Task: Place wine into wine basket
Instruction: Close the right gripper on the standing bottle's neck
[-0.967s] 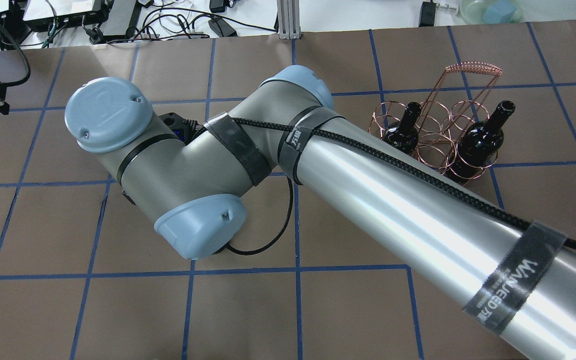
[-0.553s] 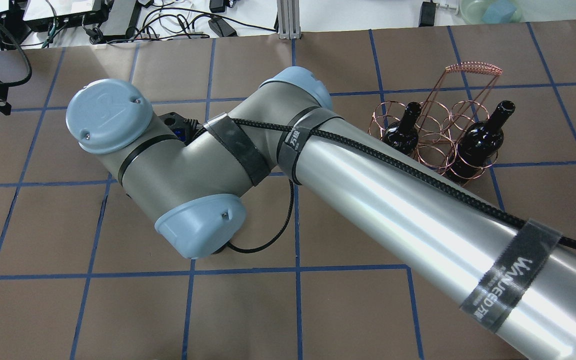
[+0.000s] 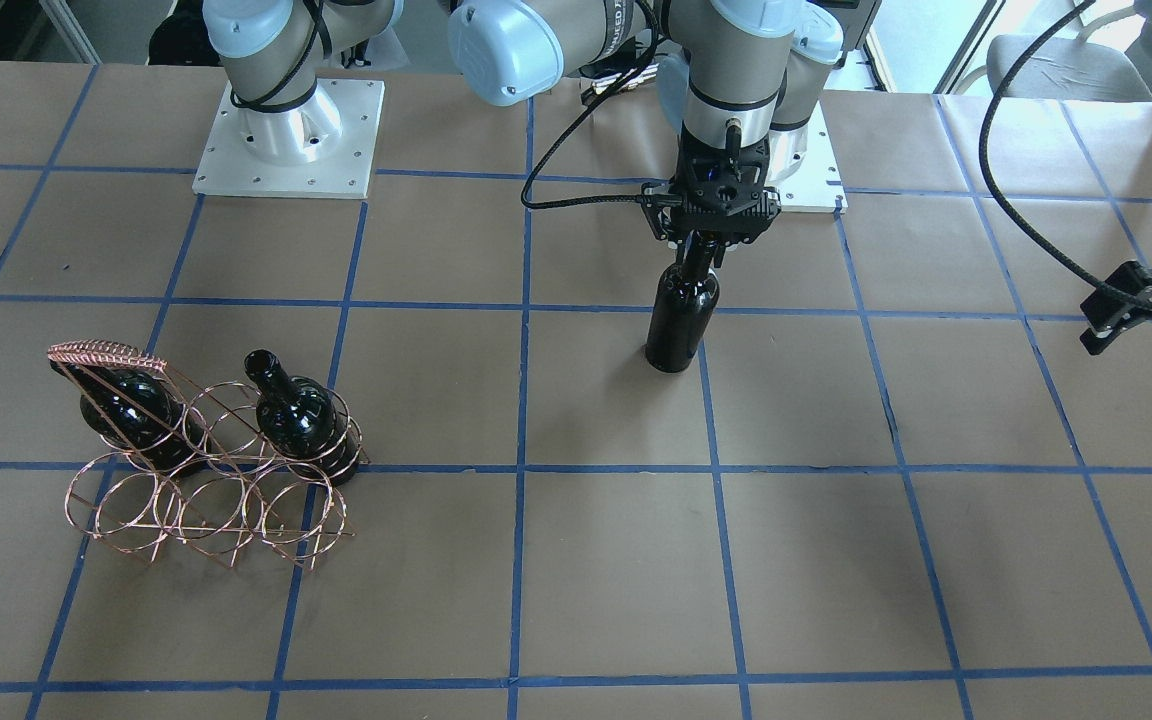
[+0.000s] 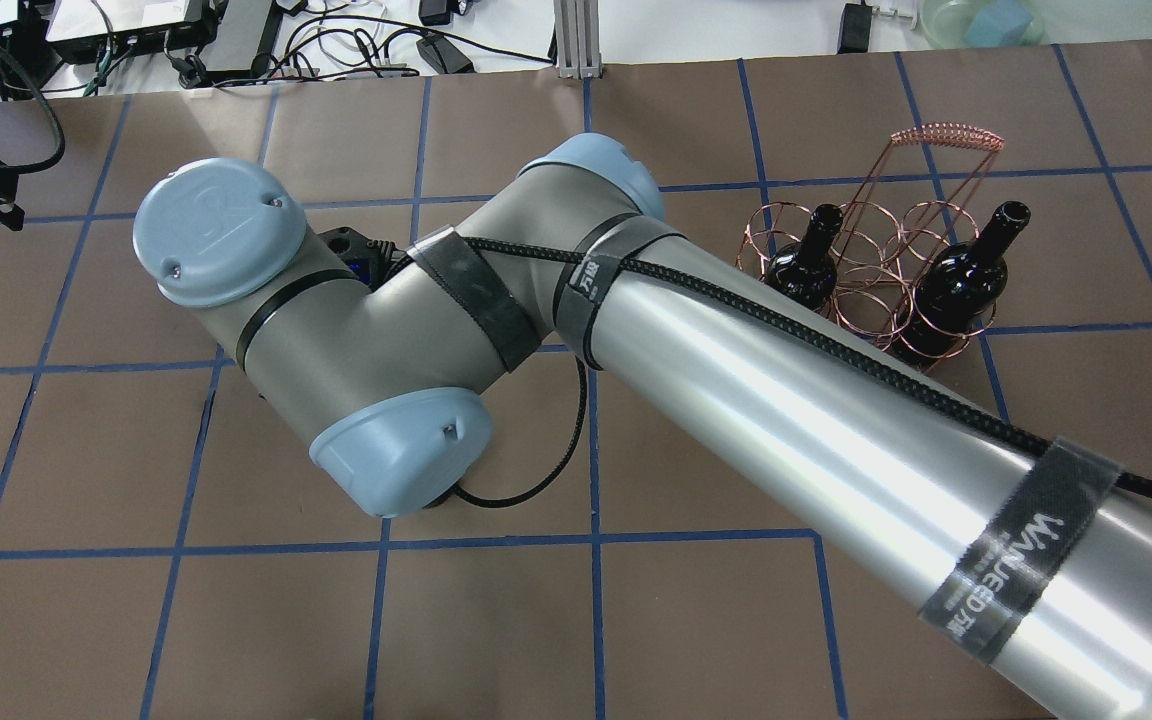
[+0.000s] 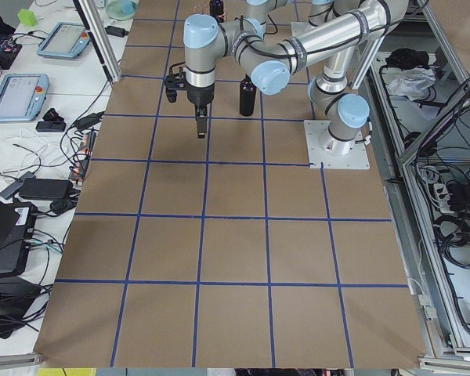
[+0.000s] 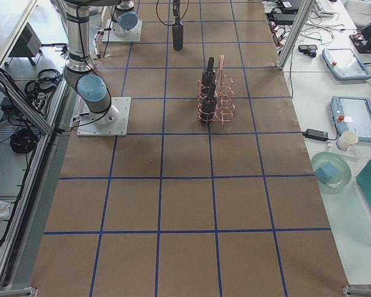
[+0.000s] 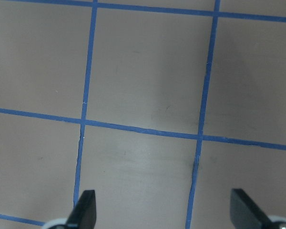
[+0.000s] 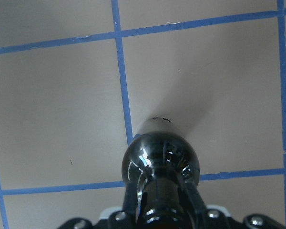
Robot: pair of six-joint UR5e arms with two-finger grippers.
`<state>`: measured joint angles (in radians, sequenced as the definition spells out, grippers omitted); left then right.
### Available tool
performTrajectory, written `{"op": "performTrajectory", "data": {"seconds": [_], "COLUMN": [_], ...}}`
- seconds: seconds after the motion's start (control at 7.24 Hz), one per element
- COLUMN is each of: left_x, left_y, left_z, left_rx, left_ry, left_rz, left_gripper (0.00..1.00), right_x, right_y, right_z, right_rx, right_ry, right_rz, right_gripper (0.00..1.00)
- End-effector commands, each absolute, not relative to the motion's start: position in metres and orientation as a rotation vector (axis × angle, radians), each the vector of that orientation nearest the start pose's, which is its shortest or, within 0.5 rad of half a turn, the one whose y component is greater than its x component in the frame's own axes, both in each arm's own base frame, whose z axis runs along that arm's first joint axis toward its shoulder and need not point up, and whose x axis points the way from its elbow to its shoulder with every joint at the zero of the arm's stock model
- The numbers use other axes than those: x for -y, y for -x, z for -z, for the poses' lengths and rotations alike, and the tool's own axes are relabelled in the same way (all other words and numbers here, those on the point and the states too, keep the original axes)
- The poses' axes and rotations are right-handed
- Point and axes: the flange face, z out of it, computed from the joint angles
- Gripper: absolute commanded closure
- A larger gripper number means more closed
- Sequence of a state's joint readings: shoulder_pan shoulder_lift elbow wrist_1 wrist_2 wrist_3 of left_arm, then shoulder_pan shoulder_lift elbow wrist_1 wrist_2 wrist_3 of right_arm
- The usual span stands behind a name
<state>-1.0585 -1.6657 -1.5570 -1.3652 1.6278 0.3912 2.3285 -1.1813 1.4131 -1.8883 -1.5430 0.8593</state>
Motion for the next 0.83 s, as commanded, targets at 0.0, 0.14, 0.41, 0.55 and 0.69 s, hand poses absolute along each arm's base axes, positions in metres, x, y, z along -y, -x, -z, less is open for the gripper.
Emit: {"op": "performTrajectory", "data": {"seconds": [0.0,0.14,0.41,0.55,0.69], "left_x": [0.536,0.536,0.536,0.537,0.538], "left_y": [-0.153,-0.153,-0.150,-0.149,-0.145], "left_z": [-0.467,-0.467,-0.466,-0.466,-0.466], "left_rx": [-3.028,-3.027,-3.029,-3.030,-3.030], "left_ry": [0.184,0.184,0.175,0.175,0.168], "left_rz": [0.132,0.129,0.128,0.126,0.129], "left_gripper": [0.00,0.00,0.00,0.00,0.00], "right_x": [0.380,0.389,0.414,0.418,0.418], "right_y": [-0.545,-0.535,-0.464,-0.414,-0.368], "right_z": [-0.377,-0.394,-0.451,-0.477,-0.498], "right_rx": [-3.052,-3.017,-3.028,-3.082,-3.161], "right_ry": [-0.152,-0.145,-0.147,-0.122,-0.095], "right_rz": [0.057,0.054,0.053,-0.004,-0.003], "right_gripper": [1.00,1.00,1.00,1.00,1.00]}}
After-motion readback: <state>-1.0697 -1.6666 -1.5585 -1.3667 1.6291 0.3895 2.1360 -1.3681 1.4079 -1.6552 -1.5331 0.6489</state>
